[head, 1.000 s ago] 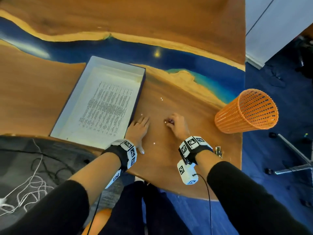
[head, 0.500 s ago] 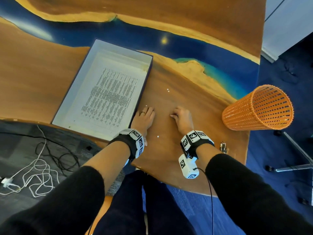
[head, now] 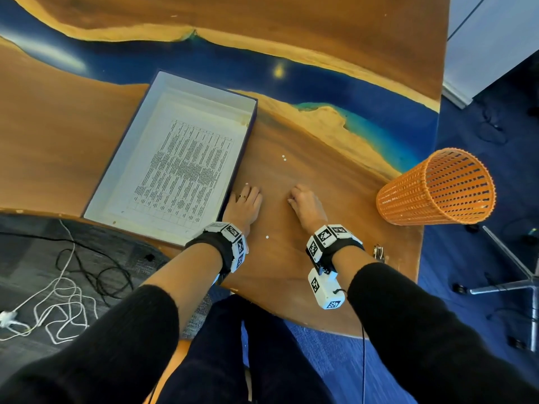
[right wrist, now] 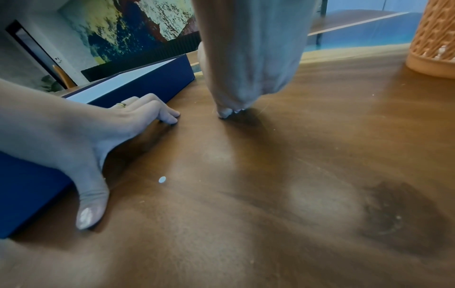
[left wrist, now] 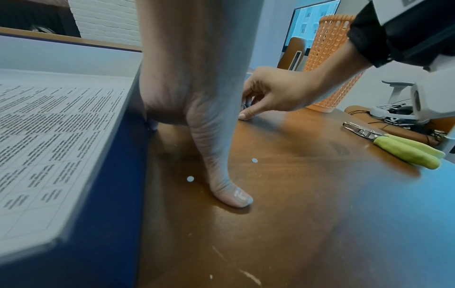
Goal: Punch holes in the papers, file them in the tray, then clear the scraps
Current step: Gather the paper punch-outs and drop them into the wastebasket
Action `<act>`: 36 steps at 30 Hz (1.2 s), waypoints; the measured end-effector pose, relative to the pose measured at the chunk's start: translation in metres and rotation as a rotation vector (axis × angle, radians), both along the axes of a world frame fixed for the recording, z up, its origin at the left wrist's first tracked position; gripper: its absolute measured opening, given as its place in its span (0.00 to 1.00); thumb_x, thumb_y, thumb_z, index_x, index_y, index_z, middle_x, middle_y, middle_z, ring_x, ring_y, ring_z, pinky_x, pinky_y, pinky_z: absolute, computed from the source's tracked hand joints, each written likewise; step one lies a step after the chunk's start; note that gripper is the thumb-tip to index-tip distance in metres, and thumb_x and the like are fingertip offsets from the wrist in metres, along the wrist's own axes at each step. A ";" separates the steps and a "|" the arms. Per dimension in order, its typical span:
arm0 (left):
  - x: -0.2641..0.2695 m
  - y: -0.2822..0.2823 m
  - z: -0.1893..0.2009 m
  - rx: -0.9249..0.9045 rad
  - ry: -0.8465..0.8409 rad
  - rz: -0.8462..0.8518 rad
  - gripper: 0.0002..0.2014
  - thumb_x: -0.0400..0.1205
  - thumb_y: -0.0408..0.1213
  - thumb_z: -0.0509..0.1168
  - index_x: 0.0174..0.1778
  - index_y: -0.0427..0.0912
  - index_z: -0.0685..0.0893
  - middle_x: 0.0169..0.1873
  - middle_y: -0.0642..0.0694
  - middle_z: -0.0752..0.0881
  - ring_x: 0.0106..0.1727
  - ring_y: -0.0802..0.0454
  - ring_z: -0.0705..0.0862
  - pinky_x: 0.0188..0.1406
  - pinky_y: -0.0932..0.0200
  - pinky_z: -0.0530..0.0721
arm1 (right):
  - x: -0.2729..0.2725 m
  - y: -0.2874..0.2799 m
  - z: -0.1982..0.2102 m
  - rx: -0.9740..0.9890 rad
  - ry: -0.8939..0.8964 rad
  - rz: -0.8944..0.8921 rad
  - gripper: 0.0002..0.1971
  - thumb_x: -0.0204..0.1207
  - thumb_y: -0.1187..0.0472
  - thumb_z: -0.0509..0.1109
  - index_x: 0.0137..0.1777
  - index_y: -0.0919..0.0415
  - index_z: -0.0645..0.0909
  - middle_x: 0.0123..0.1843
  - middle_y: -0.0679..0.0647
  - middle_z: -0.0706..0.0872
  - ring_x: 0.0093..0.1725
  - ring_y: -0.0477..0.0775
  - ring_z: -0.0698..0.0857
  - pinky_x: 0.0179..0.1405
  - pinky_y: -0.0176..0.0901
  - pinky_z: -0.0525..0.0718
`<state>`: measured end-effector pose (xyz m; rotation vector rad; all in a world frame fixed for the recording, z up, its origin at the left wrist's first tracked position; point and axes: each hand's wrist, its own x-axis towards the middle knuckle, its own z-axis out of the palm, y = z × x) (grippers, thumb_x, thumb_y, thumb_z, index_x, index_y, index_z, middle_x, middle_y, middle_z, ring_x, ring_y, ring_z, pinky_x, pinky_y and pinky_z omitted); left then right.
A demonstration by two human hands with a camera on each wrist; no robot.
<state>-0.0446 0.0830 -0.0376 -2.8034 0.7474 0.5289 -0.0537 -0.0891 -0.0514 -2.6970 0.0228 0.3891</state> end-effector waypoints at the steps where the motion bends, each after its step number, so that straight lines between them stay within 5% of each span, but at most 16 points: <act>1: 0.000 -0.001 0.001 0.000 0.011 -0.013 0.47 0.68 0.36 0.79 0.76 0.34 0.57 0.81 0.43 0.61 0.82 0.45 0.60 0.75 0.46 0.69 | 0.000 0.001 -0.001 0.000 0.000 -0.006 0.07 0.80 0.67 0.61 0.49 0.71 0.77 0.56 0.65 0.79 0.52 0.67 0.81 0.48 0.55 0.77; 3: 0.000 -0.001 -0.002 0.032 0.086 -0.043 0.42 0.74 0.31 0.74 0.79 0.34 0.56 0.83 0.42 0.53 0.84 0.43 0.53 0.78 0.44 0.63 | -0.001 0.002 -0.004 -0.011 0.011 -0.020 0.08 0.82 0.66 0.59 0.52 0.72 0.76 0.58 0.67 0.78 0.55 0.68 0.79 0.52 0.56 0.76; 4: 0.000 0.000 -0.003 0.013 0.030 -0.033 0.40 0.74 0.33 0.74 0.78 0.34 0.60 0.82 0.42 0.58 0.83 0.45 0.58 0.77 0.45 0.66 | -0.001 0.003 -0.005 -0.020 0.017 -0.024 0.10 0.82 0.66 0.58 0.54 0.72 0.76 0.58 0.67 0.77 0.56 0.68 0.78 0.54 0.56 0.75; 7: 0.000 0.009 -0.008 -0.048 -0.022 0.005 0.45 0.50 0.48 0.85 0.63 0.43 0.74 0.58 0.49 0.89 0.58 0.55 0.88 0.52 0.57 0.88 | 0.000 0.003 -0.006 -0.040 0.029 -0.031 0.11 0.83 0.66 0.55 0.57 0.73 0.75 0.60 0.69 0.77 0.60 0.67 0.77 0.59 0.53 0.73; 9: 0.005 0.009 -0.020 -0.100 -0.040 0.033 0.49 0.39 0.50 0.85 0.56 0.43 0.74 0.49 0.52 0.92 0.50 0.56 0.90 0.42 0.59 0.89 | 0.000 0.002 -0.007 -0.035 0.026 -0.044 0.10 0.82 0.68 0.56 0.56 0.73 0.75 0.59 0.69 0.78 0.57 0.68 0.78 0.55 0.53 0.74; 12: 0.005 0.003 -0.010 -0.071 -0.138 -0.025 0.43 0.28 0.47 0.84 0.43 0.42 0.89 0.47 0.51 0.91 0.48 0.53 0.90 0.32 0.60 0.86 | 0.002 -0.001 0.000 0.001 -0.009 -0.068 0.04 0.79 0.73 0.57 0.47 0.66 0.73 0.49 0.69 0.79 0.47 0.69 0.80 0.43 0.56 0.73; 14: 0.002 -0.004 0.007 -0.031 -0.085 -0.050 0.38 0.43 0.49 0.85 0.51 0.42 0.88 0.56 0.49 0.87 0.59 0.52 0.86 0.42 0.58 0.86 | 0.004 -0.006 0.012 0.034 -0.024 -0.072 0.08 0.77 0.75 0.57 0.43 0.61 0.68 0.43 0.66 0.77 0.42 0.67 0.79 0.39 0.57 0.73; 17: -0.002 -0.014 0.015 0.005 -0.017 -0.045 0.41 0.66 0.46 0.79 0.72 0.38 0.70 0.73 0.43 0.71 0.74 0.47 0.70 0.64 0.51 0.76 | 0.004 -0.017 0.035 0.080 -0.083 -0.059 0.09 0.74 0.75 0.62 0.42 0.61 0.68 0.43 0.66 0.78 0.39 0.62 0.76 0.38 0.58 0.75; 21: 0.000 -0.034 0.022 0.001 0.181 -0.173 0.63 0.61 0.64 0.76 0.81 0.37 0.49 0.80 0.42 0.53 0.81 0.41 0.56 0.77 0.40 0.62 | 0.008 -0.035 0.071 0.136 -0.223 -0.079 0.08 0.72 0.74 0.66 0.40 0.61 0.72 0.40 0.57 0.77 0.38 0.53 0.73 0.36 0.47 0.69; 29: -0.013 -0.099 0.013 0.135 0.305 -0.506 0.58 0.70 0.57 0.74 0.83 0.51 0.37 0.83 0.47 0.36 0.84 0.41 0.42 0.80 0.34 0.50 | -0.016 -0.128 0.168 0.105 -0.552 -0.289 0.05 0.72 0.70 0.68 0.45 0.61 0.81 0.41 0.53 0.86 0.41 0.48 0.82 0.42 0.38 0.79; 36: -0.026 -0.142 0.027 0.240 0.294 -0.502 0.45 0.80 0.50 0.67 0.84 0.48 0.43 0.84 0.47 0.36 0.84 0.35 0.49 0.79 0.38 0.57 | -0.069 -0.207 0.192 0.007 -0.497 -0.519 0.06 0.64 0.73 0.71 0.34 0.61 0.82 0.30 0.59 0.86 0.32 0.55 0.85 0.37 0.52 0.86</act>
